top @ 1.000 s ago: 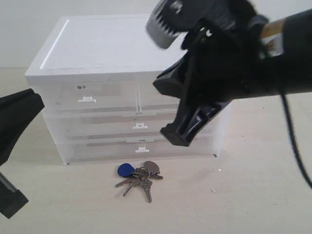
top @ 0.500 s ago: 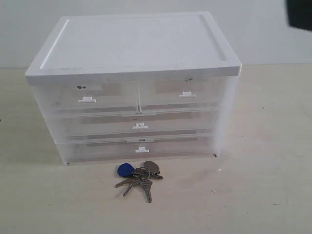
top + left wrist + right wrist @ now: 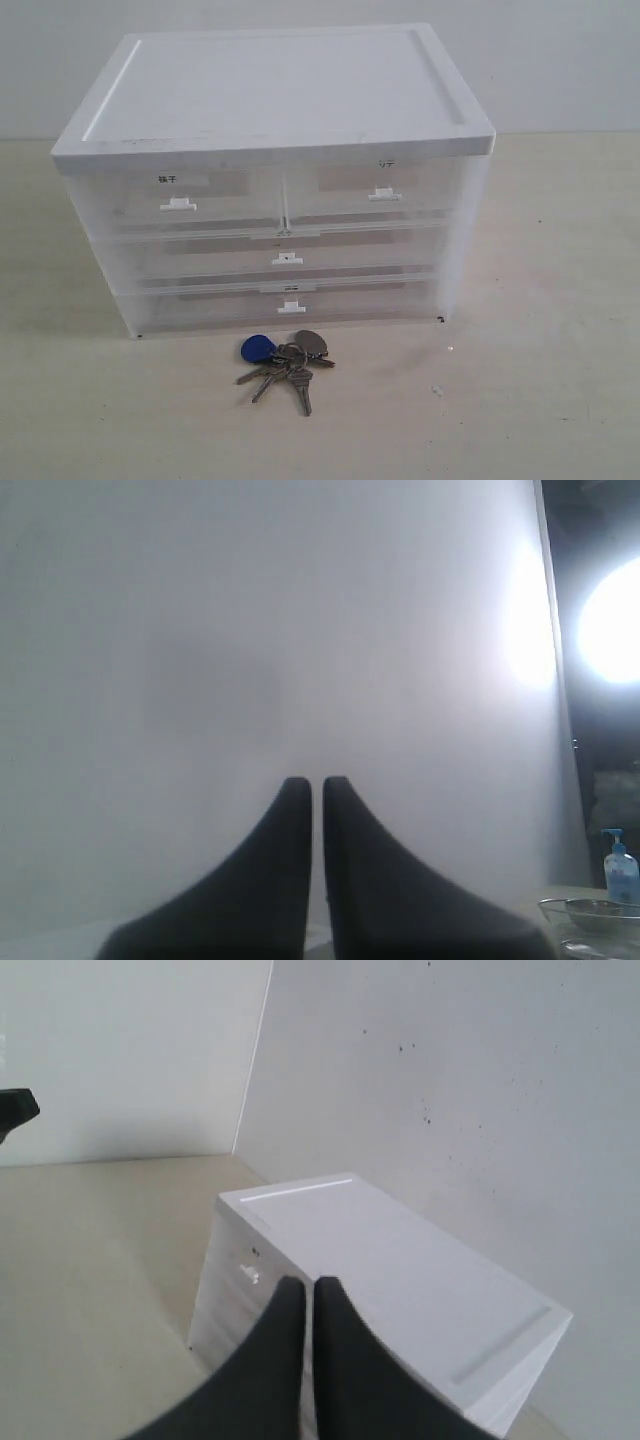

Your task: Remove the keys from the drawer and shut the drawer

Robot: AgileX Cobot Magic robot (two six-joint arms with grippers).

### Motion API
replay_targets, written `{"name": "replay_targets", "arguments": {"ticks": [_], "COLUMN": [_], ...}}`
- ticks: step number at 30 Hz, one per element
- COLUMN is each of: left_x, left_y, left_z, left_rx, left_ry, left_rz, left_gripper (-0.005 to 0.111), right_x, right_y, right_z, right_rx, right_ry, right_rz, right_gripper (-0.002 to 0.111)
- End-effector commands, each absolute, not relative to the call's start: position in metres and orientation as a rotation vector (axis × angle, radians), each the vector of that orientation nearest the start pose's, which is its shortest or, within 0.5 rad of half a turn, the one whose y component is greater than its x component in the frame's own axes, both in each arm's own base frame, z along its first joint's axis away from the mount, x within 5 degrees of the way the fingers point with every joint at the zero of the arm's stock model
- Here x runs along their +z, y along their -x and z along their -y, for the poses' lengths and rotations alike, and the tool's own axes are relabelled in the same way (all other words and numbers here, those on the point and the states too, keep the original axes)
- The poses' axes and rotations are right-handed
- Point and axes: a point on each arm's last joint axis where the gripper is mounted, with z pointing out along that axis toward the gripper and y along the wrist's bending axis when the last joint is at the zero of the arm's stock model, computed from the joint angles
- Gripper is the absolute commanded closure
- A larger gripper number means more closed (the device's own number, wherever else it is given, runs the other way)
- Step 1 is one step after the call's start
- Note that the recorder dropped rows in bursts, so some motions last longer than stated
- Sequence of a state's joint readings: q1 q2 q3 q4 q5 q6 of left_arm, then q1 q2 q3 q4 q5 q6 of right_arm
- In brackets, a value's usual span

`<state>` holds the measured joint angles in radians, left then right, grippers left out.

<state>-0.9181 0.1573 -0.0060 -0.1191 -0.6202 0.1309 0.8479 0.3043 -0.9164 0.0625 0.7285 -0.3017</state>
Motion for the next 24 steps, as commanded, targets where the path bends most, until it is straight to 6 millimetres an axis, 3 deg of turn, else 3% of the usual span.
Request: {"name": "replay_targets", "arguments": {"ticks": [1,24], "left_x": [0.2567,0.2574], "left_y": [-0.0366,-0.0359], "left_z": [0.0387,0.0380], "left_rx": [-0.783,-0.783], "left_ry": [-0.425,-0.421], "left_rz": [-0.957,-0.947], "left_gripper": [0.102,0.102], "right_x": [0.4194,0.4194], "right_y": [0.0068,0.0087], "right_z": [-0.0021,0.0000], "right_rx": [0.550,0.554], "right_ry": [0.858,0.853], "right_rz": [-1.345,-1.337], "right_gripper": [0.108,0.108]}}
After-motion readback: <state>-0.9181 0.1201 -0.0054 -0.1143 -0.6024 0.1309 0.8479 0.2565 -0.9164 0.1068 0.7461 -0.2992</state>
